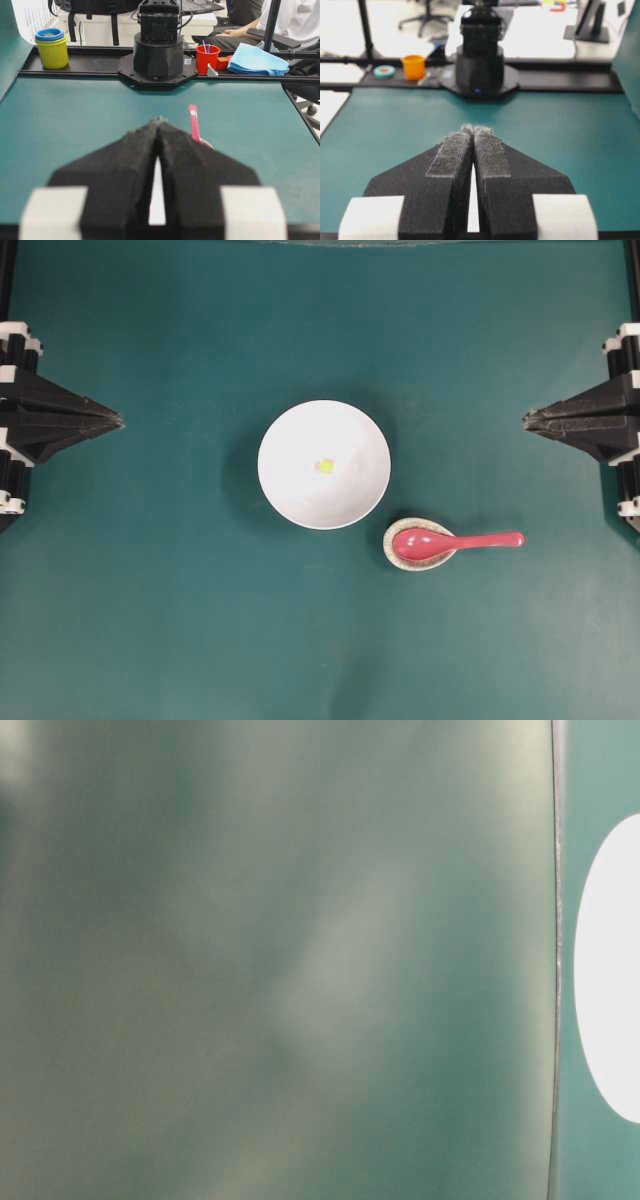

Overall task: Scoop the yellow hexagonal prism block from the bowl with a spoon using the right arm.
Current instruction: 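Move the right gripper inward toward the pink spoon handle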

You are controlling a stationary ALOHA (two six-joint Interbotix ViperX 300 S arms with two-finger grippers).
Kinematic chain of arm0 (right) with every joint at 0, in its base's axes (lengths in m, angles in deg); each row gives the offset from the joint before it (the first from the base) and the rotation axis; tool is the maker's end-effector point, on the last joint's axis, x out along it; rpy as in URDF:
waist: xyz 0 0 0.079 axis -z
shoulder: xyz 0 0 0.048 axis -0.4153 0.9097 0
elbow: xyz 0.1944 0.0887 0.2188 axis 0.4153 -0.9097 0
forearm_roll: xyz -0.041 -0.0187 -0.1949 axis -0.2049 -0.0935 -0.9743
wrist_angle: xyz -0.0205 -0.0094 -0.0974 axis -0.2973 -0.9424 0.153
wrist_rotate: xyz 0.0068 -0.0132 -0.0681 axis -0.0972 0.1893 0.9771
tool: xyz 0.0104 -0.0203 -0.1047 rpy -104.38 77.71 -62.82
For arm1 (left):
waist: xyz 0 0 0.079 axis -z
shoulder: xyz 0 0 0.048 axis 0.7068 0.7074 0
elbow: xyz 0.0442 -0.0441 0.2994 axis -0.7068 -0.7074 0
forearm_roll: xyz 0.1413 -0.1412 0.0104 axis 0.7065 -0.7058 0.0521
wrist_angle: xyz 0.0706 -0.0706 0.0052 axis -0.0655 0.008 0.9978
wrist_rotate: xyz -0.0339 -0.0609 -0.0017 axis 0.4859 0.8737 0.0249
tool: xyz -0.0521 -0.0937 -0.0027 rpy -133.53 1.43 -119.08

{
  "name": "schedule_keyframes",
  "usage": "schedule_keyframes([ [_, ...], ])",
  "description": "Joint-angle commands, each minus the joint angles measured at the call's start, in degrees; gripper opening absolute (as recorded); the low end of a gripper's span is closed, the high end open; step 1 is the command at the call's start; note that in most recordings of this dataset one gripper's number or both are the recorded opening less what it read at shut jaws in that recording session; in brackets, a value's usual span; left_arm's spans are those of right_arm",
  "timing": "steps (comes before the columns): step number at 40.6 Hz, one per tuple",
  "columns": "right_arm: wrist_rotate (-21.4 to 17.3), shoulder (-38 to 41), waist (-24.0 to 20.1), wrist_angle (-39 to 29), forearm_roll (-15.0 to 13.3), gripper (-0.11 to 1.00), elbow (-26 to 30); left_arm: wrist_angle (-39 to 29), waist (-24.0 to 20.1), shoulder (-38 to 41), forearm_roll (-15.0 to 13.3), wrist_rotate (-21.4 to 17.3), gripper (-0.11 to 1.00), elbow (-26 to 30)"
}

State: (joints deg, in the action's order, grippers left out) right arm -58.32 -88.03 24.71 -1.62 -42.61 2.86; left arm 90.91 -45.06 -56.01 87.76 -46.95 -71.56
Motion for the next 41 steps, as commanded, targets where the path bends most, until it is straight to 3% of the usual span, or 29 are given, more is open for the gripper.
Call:
schedule_keyframes([
  [1,0.35,0.18,0.18,0.09,-0.26,0.00,0.97,-0.79,-0.18,0.62,0.35,-0.09,-0.01,2.29],
  [21,0.35,0.09,0.18,-1.14,-0.26,0.03,1.23,-1.58,-1.85,0.62,0.44,0.00,0.01,2.64],
  [35,0.35,0.26,0.18,-1.05,-0.26,0.46,1.23,-1.76,-1.85,1.05,0.35,0.70,0.01,2.55],
  [41,0.26,0.26,0.26,-0.88,-0.09,0.56,1.14,-1.76,-1.85,1.05,0.35,0.88,0.01,2.55],
])
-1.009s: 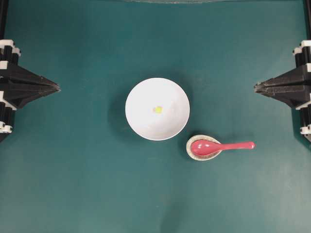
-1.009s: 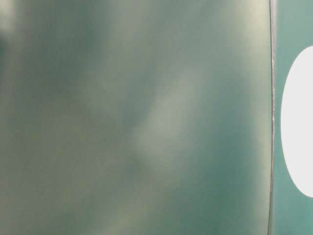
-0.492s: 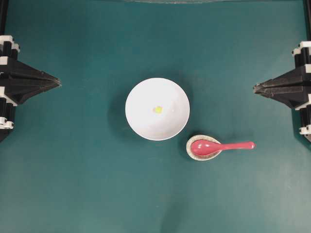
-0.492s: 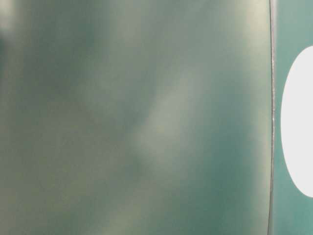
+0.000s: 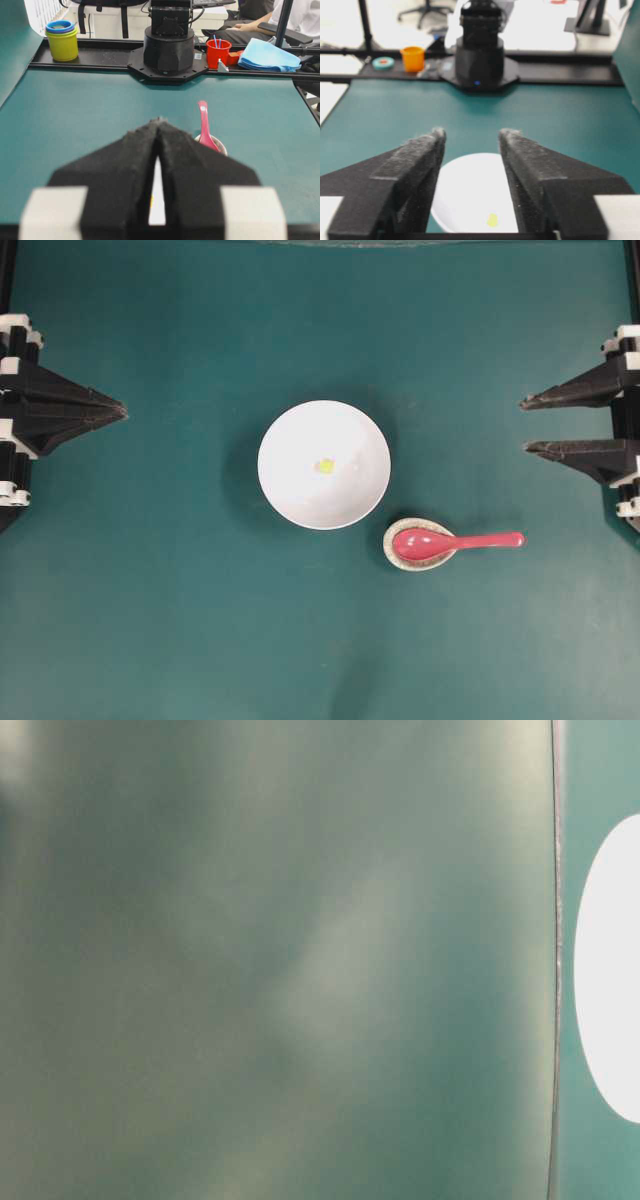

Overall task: Scoop the yellow hexagonal prism block from the bowl with a spoon using the right arm.
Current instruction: 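Move the right gripper inward toward the pink spoon handle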

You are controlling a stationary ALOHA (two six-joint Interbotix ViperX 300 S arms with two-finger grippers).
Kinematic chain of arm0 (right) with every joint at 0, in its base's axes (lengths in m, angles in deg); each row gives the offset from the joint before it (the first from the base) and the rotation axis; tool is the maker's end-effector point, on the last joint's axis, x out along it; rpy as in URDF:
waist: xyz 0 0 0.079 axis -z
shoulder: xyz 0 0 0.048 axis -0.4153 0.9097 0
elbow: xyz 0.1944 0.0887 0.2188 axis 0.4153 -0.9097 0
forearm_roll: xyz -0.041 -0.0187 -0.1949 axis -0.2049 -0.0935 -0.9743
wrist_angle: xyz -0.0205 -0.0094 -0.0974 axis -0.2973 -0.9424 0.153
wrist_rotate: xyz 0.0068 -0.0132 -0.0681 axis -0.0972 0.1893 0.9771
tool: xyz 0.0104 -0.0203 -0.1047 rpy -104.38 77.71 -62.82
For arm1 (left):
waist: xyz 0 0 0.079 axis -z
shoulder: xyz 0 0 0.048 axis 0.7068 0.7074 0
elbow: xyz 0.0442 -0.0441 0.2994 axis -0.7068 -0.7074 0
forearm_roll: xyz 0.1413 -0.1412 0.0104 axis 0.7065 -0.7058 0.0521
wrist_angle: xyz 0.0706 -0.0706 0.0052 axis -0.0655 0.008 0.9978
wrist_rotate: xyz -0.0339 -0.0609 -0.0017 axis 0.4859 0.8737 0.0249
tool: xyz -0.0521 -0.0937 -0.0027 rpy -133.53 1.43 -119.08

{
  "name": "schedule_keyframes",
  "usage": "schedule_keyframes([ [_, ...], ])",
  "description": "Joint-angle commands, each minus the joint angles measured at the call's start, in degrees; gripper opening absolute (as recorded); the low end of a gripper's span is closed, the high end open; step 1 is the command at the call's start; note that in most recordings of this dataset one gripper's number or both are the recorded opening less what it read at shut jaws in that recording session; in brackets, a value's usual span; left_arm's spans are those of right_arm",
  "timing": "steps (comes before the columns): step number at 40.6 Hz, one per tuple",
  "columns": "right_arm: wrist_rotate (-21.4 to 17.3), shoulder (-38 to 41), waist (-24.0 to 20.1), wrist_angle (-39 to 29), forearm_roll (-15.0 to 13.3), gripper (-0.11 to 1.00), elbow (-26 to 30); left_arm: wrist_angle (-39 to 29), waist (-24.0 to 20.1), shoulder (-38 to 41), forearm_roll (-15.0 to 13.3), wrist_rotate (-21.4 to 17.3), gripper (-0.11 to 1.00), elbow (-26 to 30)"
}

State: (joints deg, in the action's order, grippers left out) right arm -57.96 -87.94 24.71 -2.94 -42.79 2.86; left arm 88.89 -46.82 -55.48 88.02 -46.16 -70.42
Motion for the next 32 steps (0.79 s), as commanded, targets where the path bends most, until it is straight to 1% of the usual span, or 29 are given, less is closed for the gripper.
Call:
schedule_keyframes([
  [1,-0.26,0.18,0.18,0.35,0.09,0.56,1.14,0.18,-0.09,0.53,0.18,0.09,0.01,1.41],
  [6,-0.97,0.53,0.18,0.62,0.26,0.57,0.97,0.09,-0.09,0.53,0.09,0.18,0.01,1.41],
  [12,-0.97,2.46,0.18,1.49,1.32,0.57,0.53,-0.09,-0.09,0.53,0.18,0.18,0.01,1.41],
  [26,-1.05,13.36,0.18,11.87,3.08,0.57,-1.93,-0.70,-0.09,0.44,0.09,0.18,0.01,1.41],
  [32,-1.14,18.46,-0.97,16.44,4.04,0.57,-3.16,-0.70,-0.09,0.53,0.18,0.18,0.01,1.32],
])
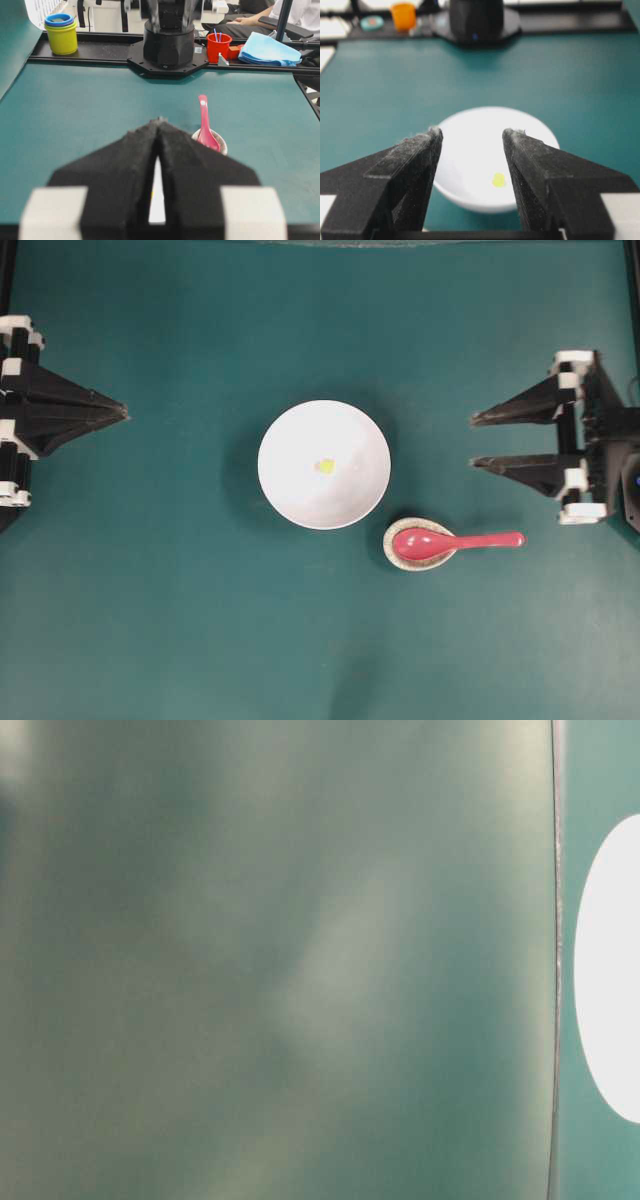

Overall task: Scoop the yellow hexagonal prism block from the bowl with a spoon using the right arm.
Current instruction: 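Move the right gripper inward toward the pink spoon handle, then lower the right gripper over the pink spoon handle and close on it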

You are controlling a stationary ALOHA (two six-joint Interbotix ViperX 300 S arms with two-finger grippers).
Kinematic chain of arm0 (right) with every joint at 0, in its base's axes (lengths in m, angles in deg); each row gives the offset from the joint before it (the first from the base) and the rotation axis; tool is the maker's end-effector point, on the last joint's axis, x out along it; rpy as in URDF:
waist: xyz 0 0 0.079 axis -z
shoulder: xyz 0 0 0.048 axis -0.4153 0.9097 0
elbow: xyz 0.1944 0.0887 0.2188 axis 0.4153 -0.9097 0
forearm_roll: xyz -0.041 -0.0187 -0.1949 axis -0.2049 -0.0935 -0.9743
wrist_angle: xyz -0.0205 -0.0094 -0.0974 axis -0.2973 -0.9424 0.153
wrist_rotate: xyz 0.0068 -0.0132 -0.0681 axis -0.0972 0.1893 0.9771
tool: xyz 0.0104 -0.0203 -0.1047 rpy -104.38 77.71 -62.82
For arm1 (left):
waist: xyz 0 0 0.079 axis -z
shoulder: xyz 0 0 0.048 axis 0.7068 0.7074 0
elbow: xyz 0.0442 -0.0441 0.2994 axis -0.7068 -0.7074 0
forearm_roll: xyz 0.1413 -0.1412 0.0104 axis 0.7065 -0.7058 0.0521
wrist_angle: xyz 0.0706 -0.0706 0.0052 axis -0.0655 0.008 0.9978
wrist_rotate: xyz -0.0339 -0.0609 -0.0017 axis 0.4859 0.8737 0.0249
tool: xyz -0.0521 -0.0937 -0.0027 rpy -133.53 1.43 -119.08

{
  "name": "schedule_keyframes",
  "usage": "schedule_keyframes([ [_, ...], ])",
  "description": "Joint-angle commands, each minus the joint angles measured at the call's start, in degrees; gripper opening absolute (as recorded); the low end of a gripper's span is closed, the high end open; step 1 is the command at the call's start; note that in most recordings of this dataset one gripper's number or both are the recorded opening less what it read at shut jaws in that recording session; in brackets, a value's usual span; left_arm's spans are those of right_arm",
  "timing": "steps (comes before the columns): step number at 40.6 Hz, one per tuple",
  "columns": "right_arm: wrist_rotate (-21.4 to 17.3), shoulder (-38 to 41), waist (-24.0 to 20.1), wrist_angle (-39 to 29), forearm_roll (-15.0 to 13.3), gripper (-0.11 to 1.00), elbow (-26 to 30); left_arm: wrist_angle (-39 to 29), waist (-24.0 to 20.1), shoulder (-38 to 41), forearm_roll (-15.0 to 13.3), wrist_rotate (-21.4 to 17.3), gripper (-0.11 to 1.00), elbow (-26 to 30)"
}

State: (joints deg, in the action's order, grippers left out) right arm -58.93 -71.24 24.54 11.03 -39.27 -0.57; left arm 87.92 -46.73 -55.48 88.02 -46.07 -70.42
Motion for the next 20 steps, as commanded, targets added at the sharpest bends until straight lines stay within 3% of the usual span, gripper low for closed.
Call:
schedule_keyframes([
  [1,-0.18,2.64,-1.23,3.25,0.70,0.57,0.00,0.26,-0.18,0.53,0.09,0.09,0.01,1.32],
  [6,-0.18,6.24,-3.34,6.68,2.20,0.57,-0.88,0.26,-0.18,0.53,0.18,0.09,0.01,1.32],
  [20,-0.18,17.31,-11.51,17.40,10.20,0.57,-3.60,0.26,-0.18,0.53,0.18,0.09,0.01,1.32],
])
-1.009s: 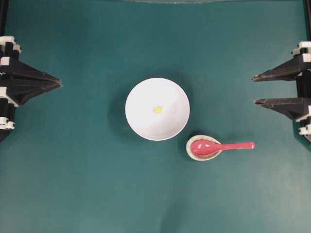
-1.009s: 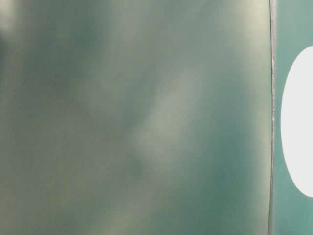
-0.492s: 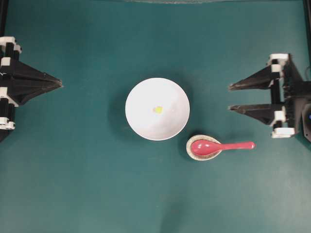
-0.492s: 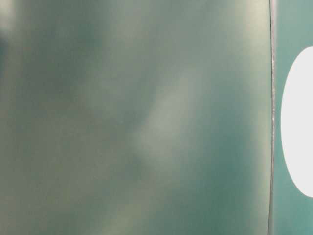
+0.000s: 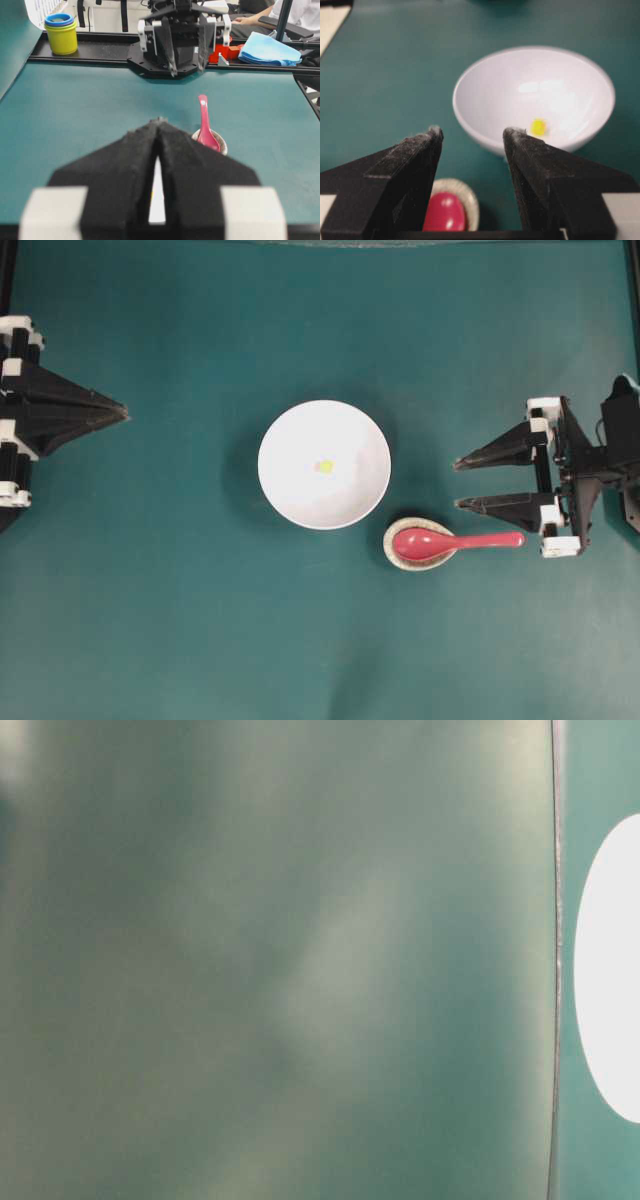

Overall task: Scoop the yellow hexagonal prism block from the bowl with a spoon using the right arm.
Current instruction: 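Lower the right gripper over the pink spoon handle and close on it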

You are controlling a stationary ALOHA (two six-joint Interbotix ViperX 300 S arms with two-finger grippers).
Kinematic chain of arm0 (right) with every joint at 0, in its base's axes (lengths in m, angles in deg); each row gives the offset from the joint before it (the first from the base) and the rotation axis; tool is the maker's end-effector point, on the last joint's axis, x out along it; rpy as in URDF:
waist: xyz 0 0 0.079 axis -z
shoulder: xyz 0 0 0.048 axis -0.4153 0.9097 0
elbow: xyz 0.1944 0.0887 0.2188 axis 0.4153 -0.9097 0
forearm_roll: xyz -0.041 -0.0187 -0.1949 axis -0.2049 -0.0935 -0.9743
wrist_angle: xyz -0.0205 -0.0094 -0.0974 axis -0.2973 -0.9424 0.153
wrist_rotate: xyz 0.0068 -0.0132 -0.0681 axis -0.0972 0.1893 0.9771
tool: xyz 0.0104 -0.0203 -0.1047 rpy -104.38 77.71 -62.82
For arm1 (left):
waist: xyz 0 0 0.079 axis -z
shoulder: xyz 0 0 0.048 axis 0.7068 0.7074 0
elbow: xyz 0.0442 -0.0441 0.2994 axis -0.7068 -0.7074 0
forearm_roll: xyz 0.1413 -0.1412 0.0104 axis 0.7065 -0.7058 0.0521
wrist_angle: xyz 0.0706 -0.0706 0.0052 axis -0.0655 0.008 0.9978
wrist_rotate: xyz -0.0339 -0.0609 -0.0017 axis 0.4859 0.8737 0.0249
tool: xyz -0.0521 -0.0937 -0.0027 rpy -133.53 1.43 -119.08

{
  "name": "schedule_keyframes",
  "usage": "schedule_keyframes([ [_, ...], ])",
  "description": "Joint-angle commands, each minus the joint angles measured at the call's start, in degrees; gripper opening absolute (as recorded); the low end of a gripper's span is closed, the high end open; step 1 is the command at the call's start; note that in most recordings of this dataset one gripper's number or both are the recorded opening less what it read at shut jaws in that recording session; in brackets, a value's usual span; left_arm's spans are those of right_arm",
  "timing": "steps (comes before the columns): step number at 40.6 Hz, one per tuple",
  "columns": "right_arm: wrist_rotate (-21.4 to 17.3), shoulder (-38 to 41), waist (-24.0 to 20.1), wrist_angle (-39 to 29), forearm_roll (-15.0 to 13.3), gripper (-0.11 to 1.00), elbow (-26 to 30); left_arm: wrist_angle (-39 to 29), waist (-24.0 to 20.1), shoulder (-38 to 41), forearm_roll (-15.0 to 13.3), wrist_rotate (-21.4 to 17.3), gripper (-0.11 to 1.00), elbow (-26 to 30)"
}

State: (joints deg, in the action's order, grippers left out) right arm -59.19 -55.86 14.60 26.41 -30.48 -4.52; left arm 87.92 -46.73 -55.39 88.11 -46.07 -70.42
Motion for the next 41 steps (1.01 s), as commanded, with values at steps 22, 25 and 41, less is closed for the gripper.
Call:
schedule_keyframes([
  [22,0.09,13.27,-10.46,5.89,5.80,0.57,-1.23,0.26,-0.18,-0.09,0.18,-0.26,0.01,1.49],
  [25,0.18,13.27,-11.95,7.38,5.80,0.57,-2.11,0.26,-0.18,-0.09,0.18,-0.35,0.01,1.41],
  [41,0.18,19.25,-14.41,14.06,5.89,0.57,-4.39,0.26,-0.18,-0.09,0.26,-0.88,0.01,1.32],
])
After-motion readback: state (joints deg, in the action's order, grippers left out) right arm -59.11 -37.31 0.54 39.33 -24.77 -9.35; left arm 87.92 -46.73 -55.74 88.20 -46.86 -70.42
